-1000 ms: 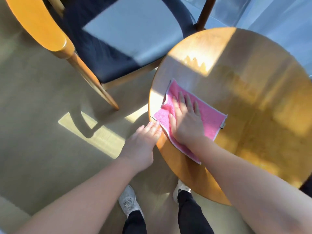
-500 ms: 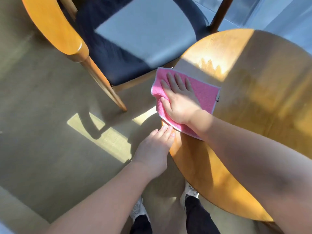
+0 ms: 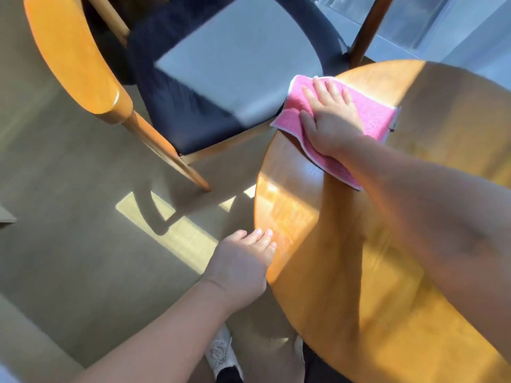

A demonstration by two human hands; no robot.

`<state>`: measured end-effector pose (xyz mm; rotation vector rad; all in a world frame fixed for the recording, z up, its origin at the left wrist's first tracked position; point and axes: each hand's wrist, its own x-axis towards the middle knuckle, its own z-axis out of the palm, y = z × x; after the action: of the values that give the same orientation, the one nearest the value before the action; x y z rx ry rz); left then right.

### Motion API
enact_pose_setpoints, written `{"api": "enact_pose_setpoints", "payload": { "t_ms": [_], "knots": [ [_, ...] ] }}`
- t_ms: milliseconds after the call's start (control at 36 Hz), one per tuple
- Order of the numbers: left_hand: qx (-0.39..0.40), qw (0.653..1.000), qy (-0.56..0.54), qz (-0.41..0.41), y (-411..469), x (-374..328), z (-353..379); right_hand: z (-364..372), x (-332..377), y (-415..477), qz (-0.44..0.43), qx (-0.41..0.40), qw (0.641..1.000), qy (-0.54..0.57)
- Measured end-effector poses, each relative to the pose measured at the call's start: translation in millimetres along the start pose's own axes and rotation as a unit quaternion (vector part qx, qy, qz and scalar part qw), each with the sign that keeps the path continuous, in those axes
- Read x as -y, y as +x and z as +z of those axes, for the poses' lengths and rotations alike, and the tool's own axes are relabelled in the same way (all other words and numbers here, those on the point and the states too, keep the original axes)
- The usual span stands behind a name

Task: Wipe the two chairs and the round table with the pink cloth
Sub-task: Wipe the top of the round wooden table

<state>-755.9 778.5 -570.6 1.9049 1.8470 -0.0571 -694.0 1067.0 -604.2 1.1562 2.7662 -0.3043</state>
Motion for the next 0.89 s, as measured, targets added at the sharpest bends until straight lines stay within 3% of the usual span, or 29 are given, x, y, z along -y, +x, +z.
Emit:
{"api": "enact_pose_setpoints", "payload": {
  "t_ms": [111, 306, 389, 556, 889],
  "knots": [
    [-0.118, 0.993, -0.012, -0.010, 22.4, -7.0, -7.1, 0.5, -0.8, 1.3, -0.006, 0.005, 1.000, -0.006],
    [-0.103, 0.989, 0.002, -0.105, 109.7, -30.4, -18.5, 2.0, -16.8, 0.7, -0.021, -0.002, 1.000, -0.005],
    [-0.117, 0.985, -0.003, -0.124, 129.8, -30.4, -9.6, 2.6, -32.6, -6.4, 0.011, 0.000, 1.000, 0.004],
    [-0.180, 0.970, -0.032, -0.157, 150.5, -36.3, 3.8, 9.7, -72.6, -36.2, 0.042, -0.031, 0.998, 0.041],
    [-0.164, 0.971, -0.019, -0.175, 154.8, -39.0, 6.3, 6.7, -95.5, -66.2, 0.091, 0.017, 0.996, 0.001]
  ]
}}
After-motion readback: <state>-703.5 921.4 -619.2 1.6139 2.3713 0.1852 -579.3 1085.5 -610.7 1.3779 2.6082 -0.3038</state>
